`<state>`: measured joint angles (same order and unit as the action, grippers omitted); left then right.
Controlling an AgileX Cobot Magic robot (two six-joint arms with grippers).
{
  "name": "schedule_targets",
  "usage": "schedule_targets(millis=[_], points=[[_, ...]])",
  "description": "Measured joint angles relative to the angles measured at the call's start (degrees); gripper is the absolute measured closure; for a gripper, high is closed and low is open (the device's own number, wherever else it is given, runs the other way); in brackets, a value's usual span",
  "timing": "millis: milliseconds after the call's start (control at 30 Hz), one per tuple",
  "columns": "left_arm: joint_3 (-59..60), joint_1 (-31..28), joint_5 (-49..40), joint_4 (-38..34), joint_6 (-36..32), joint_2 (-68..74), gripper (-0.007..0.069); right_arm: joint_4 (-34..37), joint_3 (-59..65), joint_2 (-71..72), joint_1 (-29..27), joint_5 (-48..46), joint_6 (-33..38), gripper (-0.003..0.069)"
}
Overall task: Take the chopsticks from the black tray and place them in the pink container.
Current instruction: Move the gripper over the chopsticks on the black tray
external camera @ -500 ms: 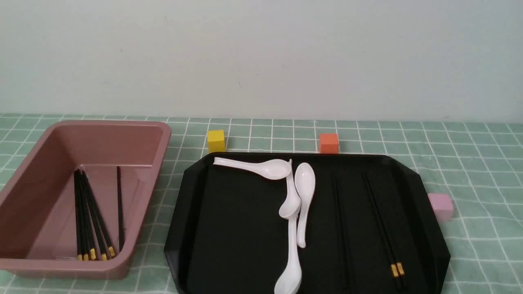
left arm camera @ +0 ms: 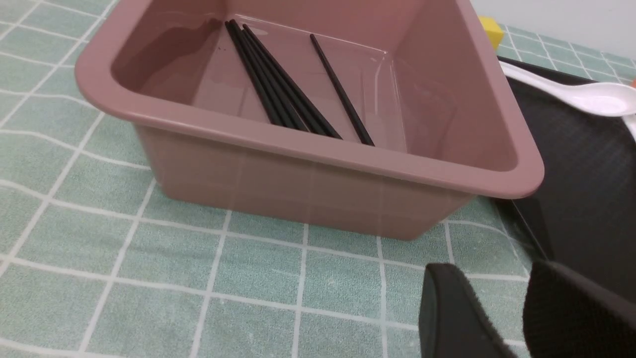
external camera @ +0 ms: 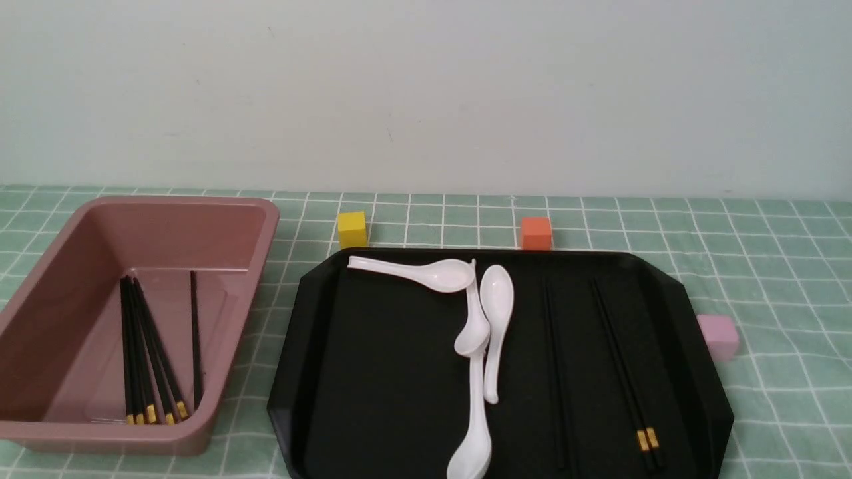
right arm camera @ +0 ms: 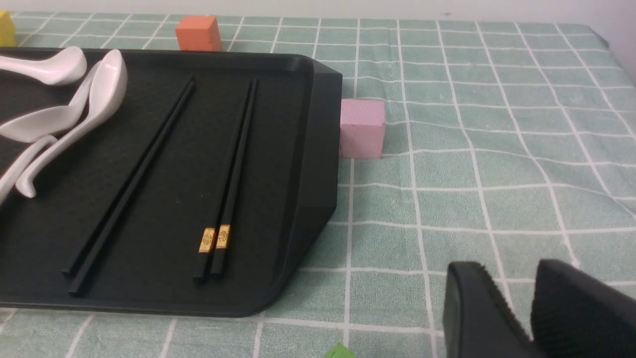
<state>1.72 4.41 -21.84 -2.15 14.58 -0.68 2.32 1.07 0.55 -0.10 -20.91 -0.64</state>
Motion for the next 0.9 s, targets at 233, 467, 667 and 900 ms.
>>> schedule_targets(millis=[233,467,667,900], points=[[0.0,0.0,0.0,0.0,0.0,0.0,0.0386,0.0,0.0,0.0,0.0,0.0,0.04,0.0444],[0.0,0.0,0.0,0.0,0.0,0.0,0.0386,0.0,0.0,0.0,0.0,0.0,0.04,0.0436],[0.0,0.0,0.0,0.0,0.0,0.0,0.0386,0.0,0.0,0.0,0.0,0.0,0.04,0.043],[0.0,0.0,0.0,0.0,0.0,0.0,0.0386,-0.06,0.0,0.0,0.0,0.0,0.04,0.0422]])
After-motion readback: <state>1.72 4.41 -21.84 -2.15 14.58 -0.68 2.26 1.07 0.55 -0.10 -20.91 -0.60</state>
